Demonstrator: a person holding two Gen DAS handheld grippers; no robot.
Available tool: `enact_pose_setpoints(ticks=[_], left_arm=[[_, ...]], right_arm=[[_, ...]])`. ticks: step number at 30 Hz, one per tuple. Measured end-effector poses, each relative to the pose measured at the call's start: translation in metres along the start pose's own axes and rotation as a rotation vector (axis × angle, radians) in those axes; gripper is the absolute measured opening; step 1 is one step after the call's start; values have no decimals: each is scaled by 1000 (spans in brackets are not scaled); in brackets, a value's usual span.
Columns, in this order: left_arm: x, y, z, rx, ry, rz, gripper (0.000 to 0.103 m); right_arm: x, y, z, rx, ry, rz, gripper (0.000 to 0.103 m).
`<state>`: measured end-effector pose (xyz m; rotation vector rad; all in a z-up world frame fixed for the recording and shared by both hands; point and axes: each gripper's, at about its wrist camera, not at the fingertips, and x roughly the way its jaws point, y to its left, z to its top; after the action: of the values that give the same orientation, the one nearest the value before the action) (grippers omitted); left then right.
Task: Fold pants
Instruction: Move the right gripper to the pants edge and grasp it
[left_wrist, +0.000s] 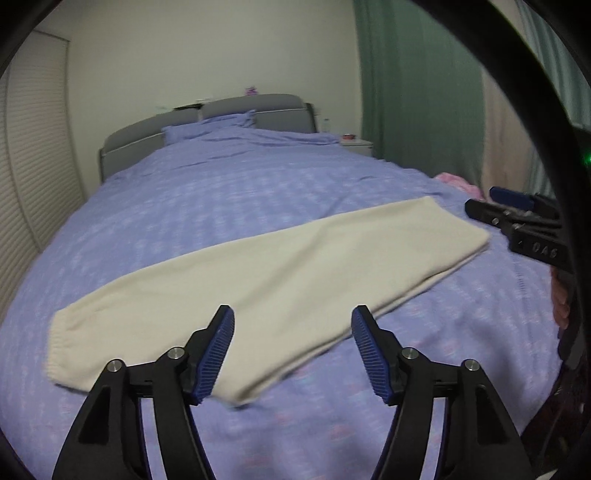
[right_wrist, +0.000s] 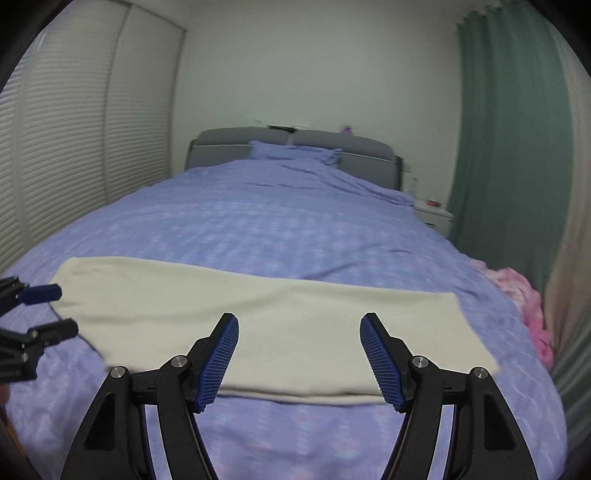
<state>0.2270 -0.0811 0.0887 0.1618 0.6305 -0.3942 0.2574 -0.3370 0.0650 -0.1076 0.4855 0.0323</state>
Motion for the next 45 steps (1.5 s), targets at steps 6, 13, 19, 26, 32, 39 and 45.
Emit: enact_pose_setpoints(ticks=[6, 13, 19, 26, 32, 39, 45], left_arm=[[26, -60, 26, -9, -5, -62, 73], [78, -103, 39, -39, 11, -118, 77], [129, -136, 39, -17, 73, -107, 77], [167, -167, 40, 23, 109, -92, 77], [182, -186, 39, 2, 121, -96, 77], [194, -209, 45, 6, 124, -91, 77], [197, -223, 53, -37, 166, -79, 78]], right_arm=[[-3, -69, -22, 37, 14, -83, 69], [13, -157, -57, 168, 76, -148, 69], [49, -212, -82, 261, 147, -184, 69], [94, -250, -99, 306, 209, -205, 69], [128, -284, -109, 392, 255, -189, 67], [153, -301, -120, 459, 300, -171, 58], [160, -310, -123, 504, 311, -168, 13]])
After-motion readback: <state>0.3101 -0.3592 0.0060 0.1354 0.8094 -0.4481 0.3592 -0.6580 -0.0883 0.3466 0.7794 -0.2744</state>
